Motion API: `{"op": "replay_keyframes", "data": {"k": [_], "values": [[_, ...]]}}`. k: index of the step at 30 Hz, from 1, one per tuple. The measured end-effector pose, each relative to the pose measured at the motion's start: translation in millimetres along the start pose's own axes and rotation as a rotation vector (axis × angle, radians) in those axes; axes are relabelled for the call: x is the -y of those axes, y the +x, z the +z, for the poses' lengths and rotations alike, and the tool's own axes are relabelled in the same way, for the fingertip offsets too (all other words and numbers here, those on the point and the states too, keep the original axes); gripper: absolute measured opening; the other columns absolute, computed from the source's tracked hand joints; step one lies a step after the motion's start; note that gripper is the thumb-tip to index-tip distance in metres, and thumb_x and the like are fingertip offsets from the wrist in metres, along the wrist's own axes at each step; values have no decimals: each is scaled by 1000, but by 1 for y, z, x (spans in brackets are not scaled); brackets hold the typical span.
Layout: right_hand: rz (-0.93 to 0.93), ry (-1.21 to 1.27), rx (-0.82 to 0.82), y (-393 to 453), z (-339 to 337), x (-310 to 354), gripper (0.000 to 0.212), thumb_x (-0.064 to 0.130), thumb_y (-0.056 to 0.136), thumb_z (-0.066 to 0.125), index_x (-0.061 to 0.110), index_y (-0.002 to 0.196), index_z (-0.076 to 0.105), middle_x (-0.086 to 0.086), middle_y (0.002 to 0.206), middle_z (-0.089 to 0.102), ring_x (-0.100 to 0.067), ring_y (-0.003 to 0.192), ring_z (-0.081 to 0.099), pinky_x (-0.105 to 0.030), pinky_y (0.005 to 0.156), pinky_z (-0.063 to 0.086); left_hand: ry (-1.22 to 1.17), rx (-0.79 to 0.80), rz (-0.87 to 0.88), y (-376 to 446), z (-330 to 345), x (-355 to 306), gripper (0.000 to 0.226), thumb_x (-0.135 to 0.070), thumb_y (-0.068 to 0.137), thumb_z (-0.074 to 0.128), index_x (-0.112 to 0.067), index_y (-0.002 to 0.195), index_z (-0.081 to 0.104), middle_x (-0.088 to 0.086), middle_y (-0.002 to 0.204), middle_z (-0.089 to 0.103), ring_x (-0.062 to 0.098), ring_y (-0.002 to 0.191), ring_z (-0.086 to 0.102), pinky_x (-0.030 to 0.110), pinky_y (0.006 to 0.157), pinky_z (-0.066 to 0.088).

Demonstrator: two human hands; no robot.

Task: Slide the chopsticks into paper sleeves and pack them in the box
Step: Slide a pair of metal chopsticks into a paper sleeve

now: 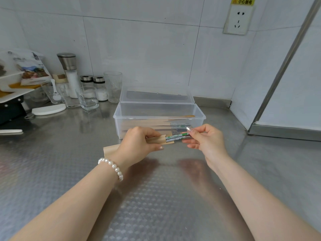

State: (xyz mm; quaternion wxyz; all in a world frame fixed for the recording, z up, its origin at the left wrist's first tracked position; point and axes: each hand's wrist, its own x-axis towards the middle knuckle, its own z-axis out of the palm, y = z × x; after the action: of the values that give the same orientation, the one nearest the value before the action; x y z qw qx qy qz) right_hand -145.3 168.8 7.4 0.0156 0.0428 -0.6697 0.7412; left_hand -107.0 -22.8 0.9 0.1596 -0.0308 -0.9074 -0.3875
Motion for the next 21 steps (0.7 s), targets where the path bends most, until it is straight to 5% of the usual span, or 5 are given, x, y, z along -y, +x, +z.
{"op": "replay_keyframes", "data": {"k": [21], "values": [[155, 226, 17, 3, -4, 5, 3, -5, 79, 63, -5, 76, 61, -13, 59, 66, -18, 49, 66, -16, 48, 53, 27, -63, 88, 0, -1, -2, 44, -35, 60, 83, -21, 99, 70, -12, 87, 63, 10, 89, 60, 22, 81, 45]]}}
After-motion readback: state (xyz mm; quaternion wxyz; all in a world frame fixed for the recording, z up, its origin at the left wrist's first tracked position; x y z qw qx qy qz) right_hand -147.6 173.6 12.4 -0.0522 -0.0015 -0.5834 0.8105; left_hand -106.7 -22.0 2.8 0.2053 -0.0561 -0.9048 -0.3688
